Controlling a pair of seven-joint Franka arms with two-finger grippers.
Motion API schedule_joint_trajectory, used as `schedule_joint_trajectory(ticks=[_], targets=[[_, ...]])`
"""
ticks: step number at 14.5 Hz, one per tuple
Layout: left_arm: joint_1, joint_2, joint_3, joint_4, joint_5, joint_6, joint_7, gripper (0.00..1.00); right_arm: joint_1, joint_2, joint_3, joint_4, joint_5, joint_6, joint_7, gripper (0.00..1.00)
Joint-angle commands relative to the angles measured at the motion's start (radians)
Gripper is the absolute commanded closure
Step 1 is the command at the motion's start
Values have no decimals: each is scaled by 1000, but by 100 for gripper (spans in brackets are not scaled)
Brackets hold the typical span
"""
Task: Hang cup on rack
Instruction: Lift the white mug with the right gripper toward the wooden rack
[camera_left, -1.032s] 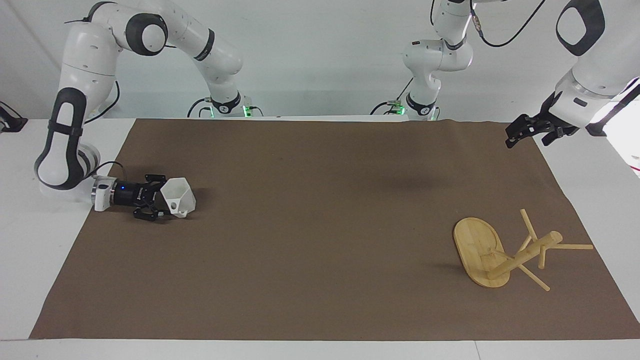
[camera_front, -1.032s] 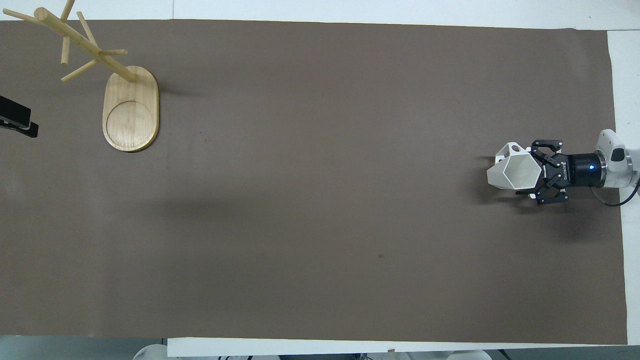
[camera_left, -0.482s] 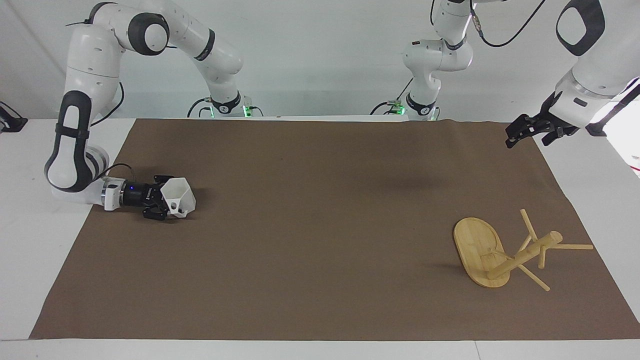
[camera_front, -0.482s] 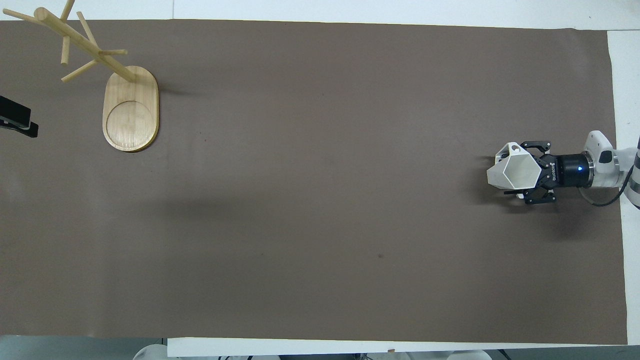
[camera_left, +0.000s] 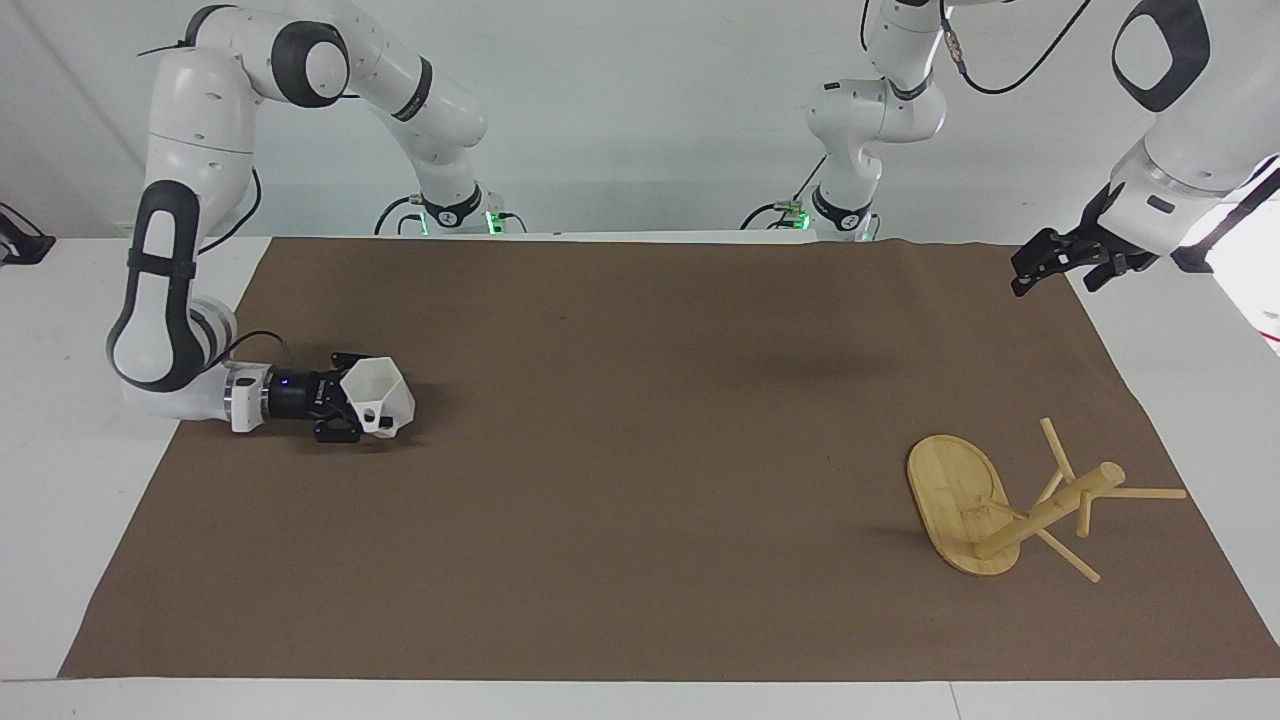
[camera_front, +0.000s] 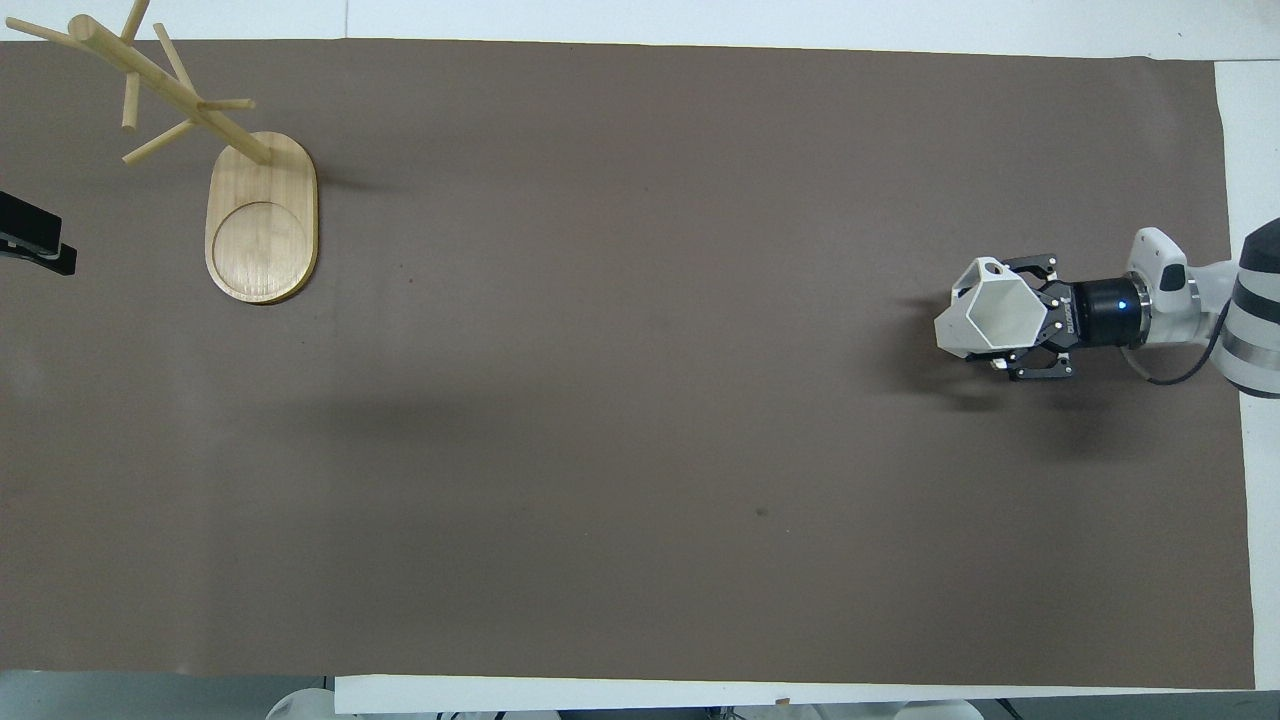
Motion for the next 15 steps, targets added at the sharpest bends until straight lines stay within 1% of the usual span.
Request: schedule_joint_trajectory(ticks=[1,3,6,7,8,9,11,12,14,15], targets=[[5,-22,-1,-23,-11,6,10,0,130,-56,0,-21,132,62,47,86],[4,-22,-1,-23,-11,6,10,0,232,-56,0,-21,278,144,49,86],[5,-22,-1,-23,-11,10,2,0,435,-57,0,-19,548,356,74,87],[-7,-23,-3,-22,-27,9,-24,0,501,-66,0,-15,611,423,93,87],[-24,-23,-15,-19,-36,12,-89,0,567,-82,0,-9,653,509,117,87],[-71,-25,-15,-19,-36,12,-103,0,604,-88,0,-7,671,571,149,87],[-129,-25,-16,-19,-44,33,-161,0,681,-91,0,17,682,637,185,87],[-189,-34,-16,-46,-45,109,-238,0,713,-88,0,33,699,684,187,87],[-283,-92,-16,-179,-45,267,-365,0,798,-88,0,51,797,781,187,87],[-327,-103,-16,-213,-45,310,-386,0,836,-86,0,70,838,821,187,87]])
